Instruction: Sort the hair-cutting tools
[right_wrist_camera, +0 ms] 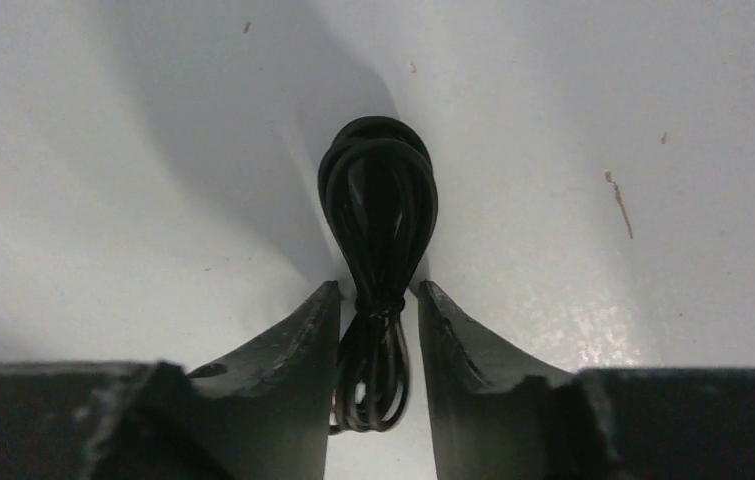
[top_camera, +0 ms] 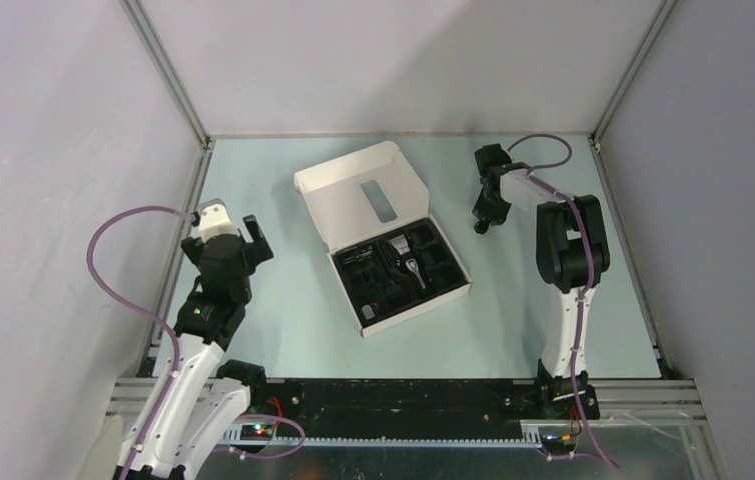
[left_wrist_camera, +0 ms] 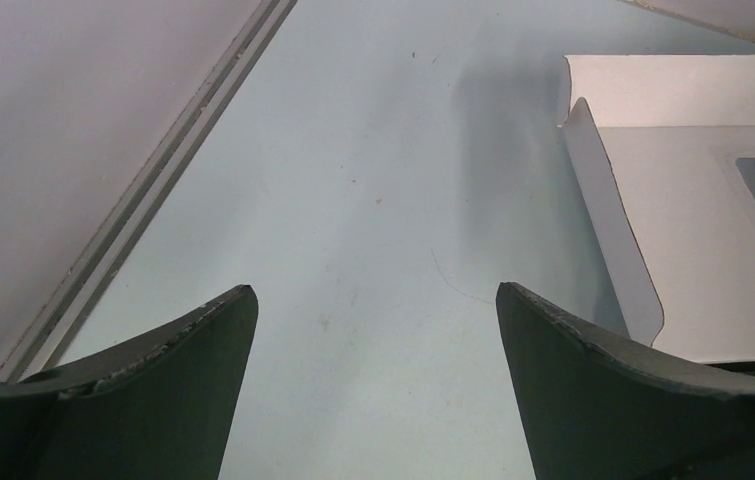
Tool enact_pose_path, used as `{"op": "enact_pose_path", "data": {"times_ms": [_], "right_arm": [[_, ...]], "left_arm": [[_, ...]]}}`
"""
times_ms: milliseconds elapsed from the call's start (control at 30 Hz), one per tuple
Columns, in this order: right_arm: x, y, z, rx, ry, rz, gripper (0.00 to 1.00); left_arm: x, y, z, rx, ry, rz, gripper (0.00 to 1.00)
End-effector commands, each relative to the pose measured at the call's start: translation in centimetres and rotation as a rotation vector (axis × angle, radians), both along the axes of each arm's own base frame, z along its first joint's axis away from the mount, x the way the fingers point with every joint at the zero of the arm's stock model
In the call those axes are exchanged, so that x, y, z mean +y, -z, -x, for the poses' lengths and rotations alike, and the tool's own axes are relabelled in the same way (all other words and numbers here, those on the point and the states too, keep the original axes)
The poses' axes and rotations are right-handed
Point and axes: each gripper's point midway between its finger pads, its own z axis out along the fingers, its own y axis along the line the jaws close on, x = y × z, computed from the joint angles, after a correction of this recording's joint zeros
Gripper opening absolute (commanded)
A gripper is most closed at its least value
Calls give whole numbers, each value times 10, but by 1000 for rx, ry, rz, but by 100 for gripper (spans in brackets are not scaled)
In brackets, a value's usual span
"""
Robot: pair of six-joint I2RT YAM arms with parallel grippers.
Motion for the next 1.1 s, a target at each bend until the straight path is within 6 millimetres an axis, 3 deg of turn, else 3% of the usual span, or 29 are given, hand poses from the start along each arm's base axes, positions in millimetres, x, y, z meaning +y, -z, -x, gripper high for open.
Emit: {"op": "enact_pose_path", "data": {"times_ms": [0, 100, 167, 300, 433, 500, 600, 800, 900, 1067], "right_arm": [[-6, 7, 18, 35, 14, -4, 35], [-11, 0, 27, 32, 9, 12, 19], [-13, -17, 32, 2, -2, 18, 12], [-12, -50, 38, -71, -71, 44, 5], [11, -89, 41, -179, -237, 118, 2], [29, -109, 44, -230, -325, 153, 2], [74, -135, 52, -314, -516, 176, 2], [179, -173, 84, -497, -925, 239, 0], [226, -176, 106, -544, -1095, 239, 0], [275, -158, 126, -521, -1238, 207, 2]], "left_arm": [[1, -14, -1, -52, -1, -12, 96], [2, -15, 0, -59, -2, -11, 96], [1, -16, 1, -64, 0, -9, 96], [0, -19, 1, -74, 6, -4, 96], [0, -20, 2, -81, 6, -1, 96], [1, -20, 2, -81, 6, -1, 96], [0, -19, 2, -80, 7, -1, 96], [0, -18, 1, -72, 8, 0, 96], [0, -17, 1, -69, 9, -1, 96], [-1, -16, 0, -63, 10, -2, 96]]}}
